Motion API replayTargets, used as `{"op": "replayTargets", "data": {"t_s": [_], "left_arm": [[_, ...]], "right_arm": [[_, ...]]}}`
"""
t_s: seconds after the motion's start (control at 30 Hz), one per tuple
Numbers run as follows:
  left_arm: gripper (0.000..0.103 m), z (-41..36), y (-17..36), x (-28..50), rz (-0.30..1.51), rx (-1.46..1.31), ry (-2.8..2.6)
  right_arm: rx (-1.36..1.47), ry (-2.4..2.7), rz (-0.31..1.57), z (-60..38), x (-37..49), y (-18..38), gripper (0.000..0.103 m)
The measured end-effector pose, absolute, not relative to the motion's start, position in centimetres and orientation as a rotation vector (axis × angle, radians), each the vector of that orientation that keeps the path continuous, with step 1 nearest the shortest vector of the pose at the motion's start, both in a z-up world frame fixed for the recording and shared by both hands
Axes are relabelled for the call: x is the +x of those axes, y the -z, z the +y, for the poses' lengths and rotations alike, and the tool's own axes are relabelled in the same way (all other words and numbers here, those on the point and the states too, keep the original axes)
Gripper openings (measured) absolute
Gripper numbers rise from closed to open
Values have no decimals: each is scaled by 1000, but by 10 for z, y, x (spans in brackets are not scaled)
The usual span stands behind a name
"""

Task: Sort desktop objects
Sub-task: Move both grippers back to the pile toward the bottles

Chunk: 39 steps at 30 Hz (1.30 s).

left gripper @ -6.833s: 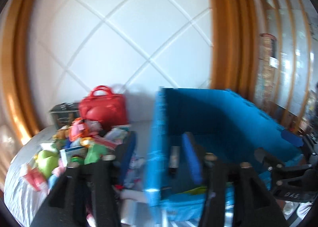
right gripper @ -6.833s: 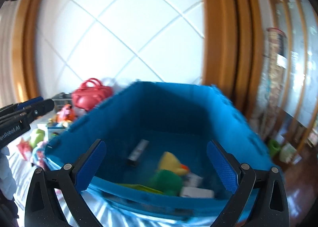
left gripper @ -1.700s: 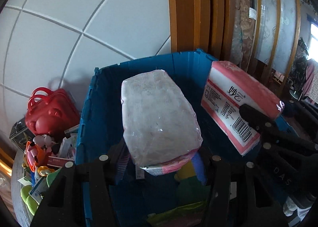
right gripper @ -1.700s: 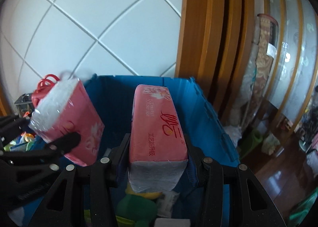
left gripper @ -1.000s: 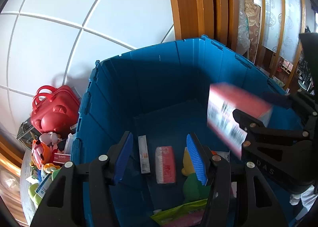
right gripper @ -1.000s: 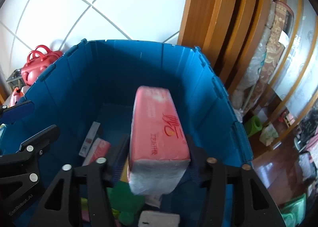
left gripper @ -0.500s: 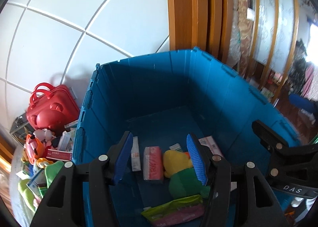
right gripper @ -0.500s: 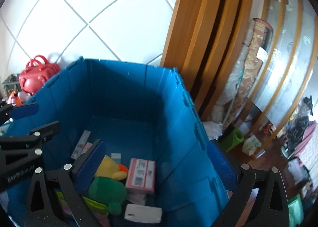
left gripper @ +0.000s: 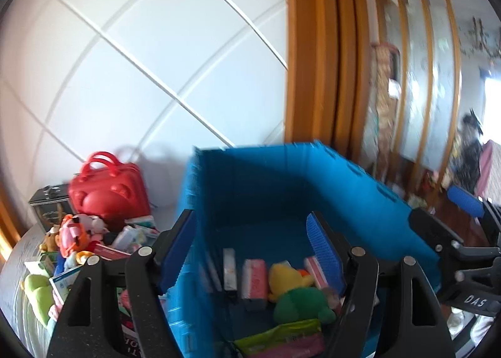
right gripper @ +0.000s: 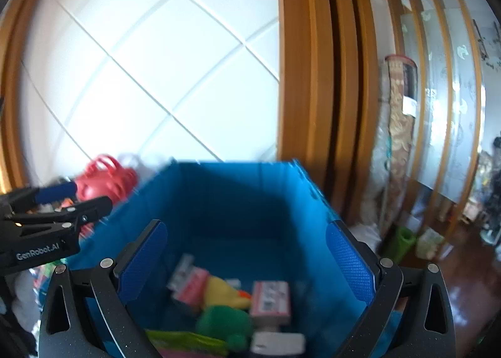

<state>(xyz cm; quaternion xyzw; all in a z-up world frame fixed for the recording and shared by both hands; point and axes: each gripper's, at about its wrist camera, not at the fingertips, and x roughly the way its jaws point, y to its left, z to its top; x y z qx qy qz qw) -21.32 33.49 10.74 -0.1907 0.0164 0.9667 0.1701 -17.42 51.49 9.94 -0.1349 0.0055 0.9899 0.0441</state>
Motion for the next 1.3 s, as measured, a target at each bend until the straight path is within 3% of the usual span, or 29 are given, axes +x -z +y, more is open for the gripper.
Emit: {"op": "replayTargets", "data": {"t_s": [0.2, 0.57, 0.77, 1.07, 1.3], "left_arm": [[72, 278, -94, -188, 46, -453, -2896], [72, 124, -52, -179, -116, -700, -3083], [72, 41, -22, -173, -181, -878, -3138], [72, -47, 58, -161, -120, -1197, -3120], [72, -73, 143, -150, -60, -1485, -2948]], "right_arm": [[-301, -3123, 95, 479, -163, -92, 103], [-348, -3427, 56, 356, -172, -77, 103], [-429, -3537, -57, 275, -172, -61, 103], [-803, -3558, -157, 188, -178, 8, 103], [-1185, -3404, -122, 176, -187, 83, 103]]}}
